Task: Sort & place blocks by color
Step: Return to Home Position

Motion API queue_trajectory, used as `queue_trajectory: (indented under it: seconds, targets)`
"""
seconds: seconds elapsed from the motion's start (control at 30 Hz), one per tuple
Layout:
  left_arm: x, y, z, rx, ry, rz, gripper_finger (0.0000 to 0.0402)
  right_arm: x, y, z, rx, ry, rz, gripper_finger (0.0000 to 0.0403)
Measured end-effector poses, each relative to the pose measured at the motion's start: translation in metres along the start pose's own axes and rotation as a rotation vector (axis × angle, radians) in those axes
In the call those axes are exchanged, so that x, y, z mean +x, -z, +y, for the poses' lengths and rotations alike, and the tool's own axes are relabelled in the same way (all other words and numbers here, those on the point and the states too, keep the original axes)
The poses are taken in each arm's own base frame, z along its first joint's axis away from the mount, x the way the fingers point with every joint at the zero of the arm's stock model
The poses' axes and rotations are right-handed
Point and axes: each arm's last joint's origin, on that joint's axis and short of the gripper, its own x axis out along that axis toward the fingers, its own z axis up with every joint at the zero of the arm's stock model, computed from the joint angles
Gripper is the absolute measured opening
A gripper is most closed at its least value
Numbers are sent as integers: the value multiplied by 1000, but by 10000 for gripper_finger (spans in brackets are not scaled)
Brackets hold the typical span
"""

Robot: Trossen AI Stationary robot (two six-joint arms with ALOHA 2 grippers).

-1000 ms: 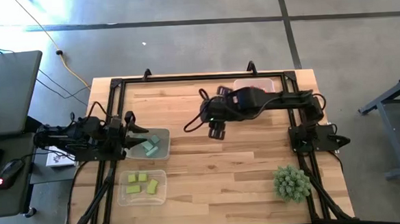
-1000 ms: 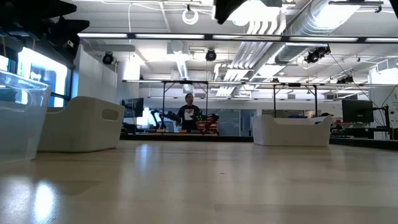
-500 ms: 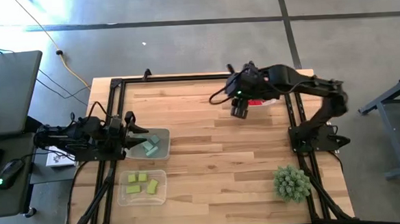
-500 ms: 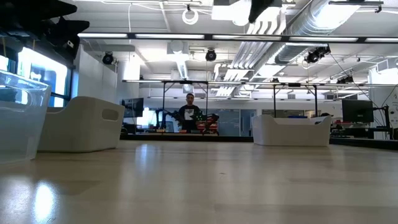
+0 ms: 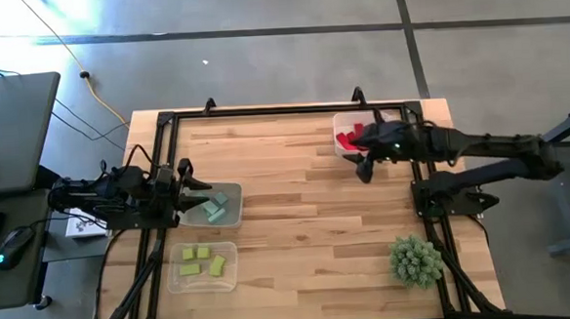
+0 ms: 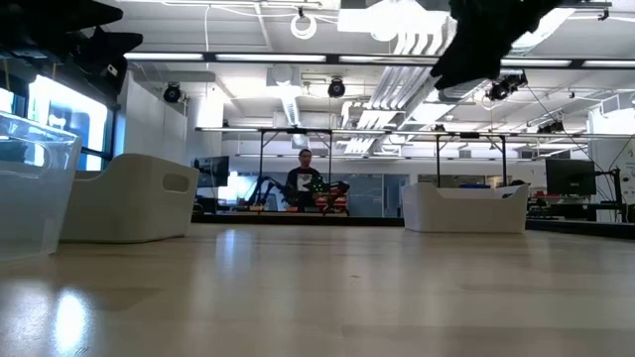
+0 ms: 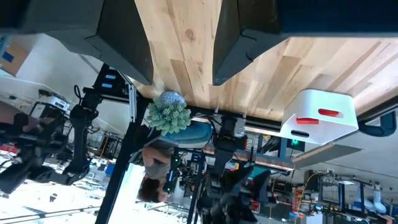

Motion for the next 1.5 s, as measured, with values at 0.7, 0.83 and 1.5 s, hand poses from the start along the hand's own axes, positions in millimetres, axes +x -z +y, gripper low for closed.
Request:
queue_trajectory:
  seconds: [0.7, 0.83, 1.5]
  targets:
    - [0, 0, 0, 131, 0, 2, 156, 18, 121, -20, 147, -77, -247, 206]
    - [0, 0, 0, 131, 0, 3, 156, 20, 136, -23, 182, -88, -272, 206]
    - [0, 0, 0, 129, 0, 3, 156, -1, 159, -34, 141, -37, -338, 206]
